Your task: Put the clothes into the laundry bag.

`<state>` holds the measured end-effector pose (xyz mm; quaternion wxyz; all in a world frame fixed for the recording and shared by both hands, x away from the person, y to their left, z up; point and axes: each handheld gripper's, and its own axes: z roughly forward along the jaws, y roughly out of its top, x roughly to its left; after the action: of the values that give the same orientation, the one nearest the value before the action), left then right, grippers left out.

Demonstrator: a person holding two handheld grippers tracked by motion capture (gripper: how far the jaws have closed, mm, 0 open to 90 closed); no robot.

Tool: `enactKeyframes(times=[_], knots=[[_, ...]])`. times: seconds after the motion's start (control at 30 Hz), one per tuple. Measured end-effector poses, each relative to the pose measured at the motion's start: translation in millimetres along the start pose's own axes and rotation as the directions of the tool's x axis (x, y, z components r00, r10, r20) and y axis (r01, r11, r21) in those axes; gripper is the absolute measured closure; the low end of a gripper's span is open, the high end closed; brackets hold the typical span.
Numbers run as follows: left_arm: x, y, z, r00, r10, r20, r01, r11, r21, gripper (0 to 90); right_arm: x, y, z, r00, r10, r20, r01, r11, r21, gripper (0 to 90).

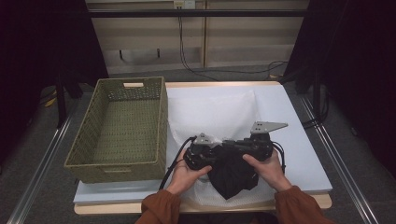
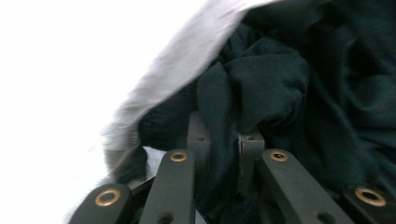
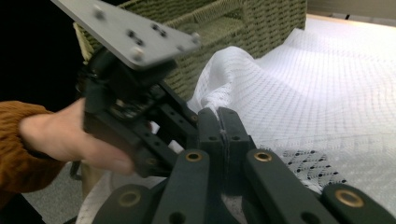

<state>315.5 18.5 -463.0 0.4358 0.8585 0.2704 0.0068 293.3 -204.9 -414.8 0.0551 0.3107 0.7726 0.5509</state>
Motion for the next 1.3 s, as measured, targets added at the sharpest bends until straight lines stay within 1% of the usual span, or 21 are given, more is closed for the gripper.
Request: enactKeyframes(times=[0.03, 0.07, 0.1, 0.17, 0.3, 0.37, 0.43, 0.53, 0.6, 0.67, 0.7, 0.73, 0.8, 0.83, 0.87, 0.97, 1.03, 1.07, 1.1, 1.13, 1.3], knots=[[0.0, 0.0, 0.0, 1.0, 0.0, 0.0, 0.0, 1.0, 0.0, 80.1, 0.5, 1.2, -1.6, 1.0, -0.002, 0.001, 0.002, 1.0, -0.006, 89.3], [1.5, 0.1, 1.4, 0.9997, -0.013, -0.023, 0.013, 0.9999, 0.006, 80.1, 1.2, 2.6, -3.4, 1.0, -0.002, -0.002, 0.002, 1.0, -0.012, 89.3], [1.9, 0.2, 2.0, 0.9995, -0.019, -0.027, 0.019, 0.9998, 0.006, 80.1, 1.4, 4.1, -5.6, 1.0, -0.006, -0.001, 0.006, 1.0, -0.019, 89.3], [2.2, -0.1, 1.4, 0.9988, -0.016, -0.046, 0.016, 0.9999, -0.002, 79.6, 1.3, 5.3, -9.0, 1.0, -0.008, 0.003, 0.008, 1.0, -0.027, 89.3], [4.1, -1.2, -2.9, 0.9987, -0.029, -0.042, 0.028, 0.9992, -0.03, 73.9, -1.4, 2.8, -9.1, 1.0, -0.001, 0.008, 0.001, 1.0, -0.016, 89.3], [3.0, -3.5, -10.2, 0.9994, -0.016, -0.032, 0.014, 0.9989, -0.045, 68.0, -4.8, -1.1, -7.6, 0.9999, 0.006, 0.012, -0.006, 1.0, -0.002, 89.3], [0.7, -4.1, -14.0, 0.9993, -0.003, -0.039, 0.001, 0.999, -0.044, 63.6, -5.6, -1.9, -7.1, 0.9998, 0.008, 0.016, -0.008, 1.0, 0.002, 89.3], [-8.9, -2.7, -25.6, 0.9984, 0.016, -0.054, -0.019, 0.9979, -0.062, 51.3, -8.9, -4.9, -4.0, 0.9997, 0.013, 0.02, -0.013, 1.0, 0.015, 89.3], [-10.8, -1.6, -28.3, 0.9988, 0.021, -0.043, -0.024, 0.9976, -0.065, 47.3, -9.1, -5.2, -3.3, 0.9998, 0.012, 0.017, -0.012, 1.0, 0.017, 89.3], [-18.4, 2.6, -38.8, 0.9966, 0.05, -0.065, -0.055, 0.9956, -0.076, 42.1, -9.0, -6.1, -1.7, 0.9997, 0.01, 0.022, -0.011, 1.0, 0.025, 89.3], [-19.7, 3.6, -42.3, 0.9966, 0.054, -0.062, -0.059, 0.9943, -0.089, 41.3, -9.1, -6.4, -1.4, 0.9997, 0.007, 0.023, -0.008, 1.0, 0.027, 89.2], [-20.0, 4.3, -46.6, 0.9976, 0.054, -0.043, -0.058, 0.9924, -0.108, 39.9, -9.0, -6.5, -1.3, 0.9997, 0.009, 0.021, -0.009, 1.0, 0.027, 89.3], [-20.6, 4.4, -49.2, 0.9984, 0.046, -0.034, -0.05, 0.9911, -0.123, 37.7, -9.2, -6.8, -1.3, 0.9998, 0.009, 0.019, -0.01, 1.0, 0.03, 89.2], [-23.2, 4.3, -51.4, 0.9983, 0.053, -0.024, -0.055, 0.9902, -0.128, 36.9, -9.2, -7.0, -1.3, 0.9998, 0.01, 0.016, -0.011, 0.999, 0.032, 89.3], [-23.2, 4.3, -51.4, 0.9983, 0.053, -0.024, -0.055, 0.9902, -0.128, 36.1, -9.2, -7.0, -1.3, 0.9998, 0.01, 0.016, -0.011, 0.999, 0.032, 89.3], [-32.8, 3.8, -44.9, 0.9975, 0.069, -0.018, -0.071, 0.992, -0.105, 31.8, -9.9, -7.1, -1.5, 0.9997, 0.013, 0.018, -0.014, 1.0, 0.028, 89.2], [-35.3, 4.1, -43.1, 0.997, 0.077, -0.009, -0.078, 0.9916, -0.103, 27.3, -9.8, -7.0, -1.6, 0.9997, 0.012, 0.019, -0.013, 1.0, 0.028, 89.2], [-36.8, 5.0, -42.1, 0.9965, 0.084, 0.001, -0.083, 0.9914, -0.101, 27.3, -9.7, -6.9, -1.8, 0.9997, 0.011, 0.021, -0.012, 1.0, 0.028, 89.2], [-39.1, 5.9, -41.4, 0.9963, 0.086, 0.006, -0.085, 0.9916, -0.097, 22.3, -10.2, -6.9, -2.2, 0.9997, 0.012, 0.021, -0.012, 1.0, 0.026, 89.2], [-43.0, 6.2, -39.6, 0.9949, 0.1, 0.007, -0.099, 0.99, -0.1, 21.1, -10.6, -6.9, -2.2, 0.9997, 0.011, 0.021, -0.012, 1.0, 0.025, 89.2], [-44.5, 2.5, -26.2, 0.9943, 0.1, 0.035, -0.098, 0.9927, -0.07, 13.1, -10.7, -7.4, -1.4, 0.9997, 0.016, 0.019, -0.016, 0.999, 0.031, 89.2]])
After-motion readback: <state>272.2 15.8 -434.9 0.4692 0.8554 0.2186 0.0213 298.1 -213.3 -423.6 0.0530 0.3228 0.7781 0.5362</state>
